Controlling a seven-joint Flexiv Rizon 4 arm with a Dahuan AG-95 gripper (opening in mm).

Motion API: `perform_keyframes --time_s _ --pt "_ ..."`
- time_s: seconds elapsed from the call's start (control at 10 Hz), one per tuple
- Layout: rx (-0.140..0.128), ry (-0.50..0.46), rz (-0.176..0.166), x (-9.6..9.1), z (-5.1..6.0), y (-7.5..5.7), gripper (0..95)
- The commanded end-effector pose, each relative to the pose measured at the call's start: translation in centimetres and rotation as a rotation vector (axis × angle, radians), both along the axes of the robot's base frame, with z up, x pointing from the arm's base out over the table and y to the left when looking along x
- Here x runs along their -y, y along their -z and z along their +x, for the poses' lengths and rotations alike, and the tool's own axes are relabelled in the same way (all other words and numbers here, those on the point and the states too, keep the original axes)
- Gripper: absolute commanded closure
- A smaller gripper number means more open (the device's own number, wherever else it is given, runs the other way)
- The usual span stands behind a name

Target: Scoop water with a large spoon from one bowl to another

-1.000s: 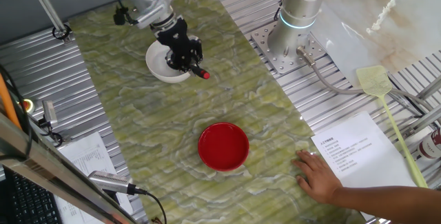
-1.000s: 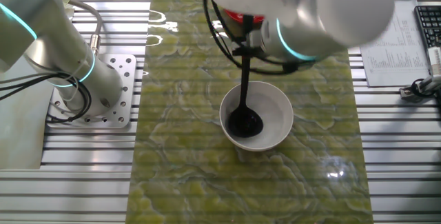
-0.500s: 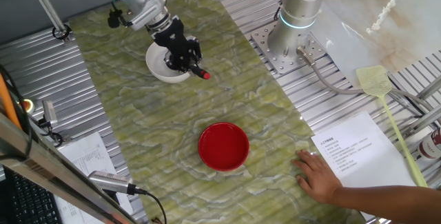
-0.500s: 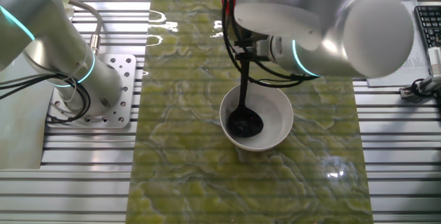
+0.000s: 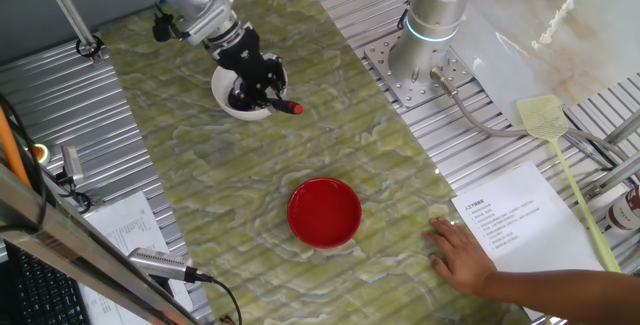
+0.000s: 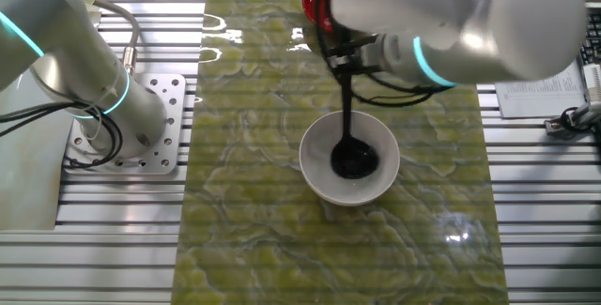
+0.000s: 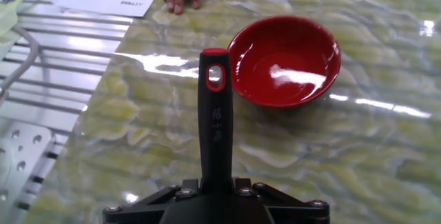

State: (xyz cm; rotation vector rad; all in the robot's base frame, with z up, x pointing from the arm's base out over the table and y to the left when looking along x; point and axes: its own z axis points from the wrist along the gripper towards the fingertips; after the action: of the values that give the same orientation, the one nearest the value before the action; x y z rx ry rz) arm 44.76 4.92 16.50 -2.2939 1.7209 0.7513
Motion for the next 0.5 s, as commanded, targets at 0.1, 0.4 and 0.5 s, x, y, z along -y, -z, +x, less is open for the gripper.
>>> perform_keyframes --time_s 0.1,0.4,0.5 --pt "0.014 -0.011 -0.035 -0.2 0.1 -0.3 95.0" --pt "0.056 0.057 -0.160 -0.9 -0.8 -2.1 95.0" --pt "0.050 0.075 -0.170 -1.1 -1.0 -2.5 95.0"
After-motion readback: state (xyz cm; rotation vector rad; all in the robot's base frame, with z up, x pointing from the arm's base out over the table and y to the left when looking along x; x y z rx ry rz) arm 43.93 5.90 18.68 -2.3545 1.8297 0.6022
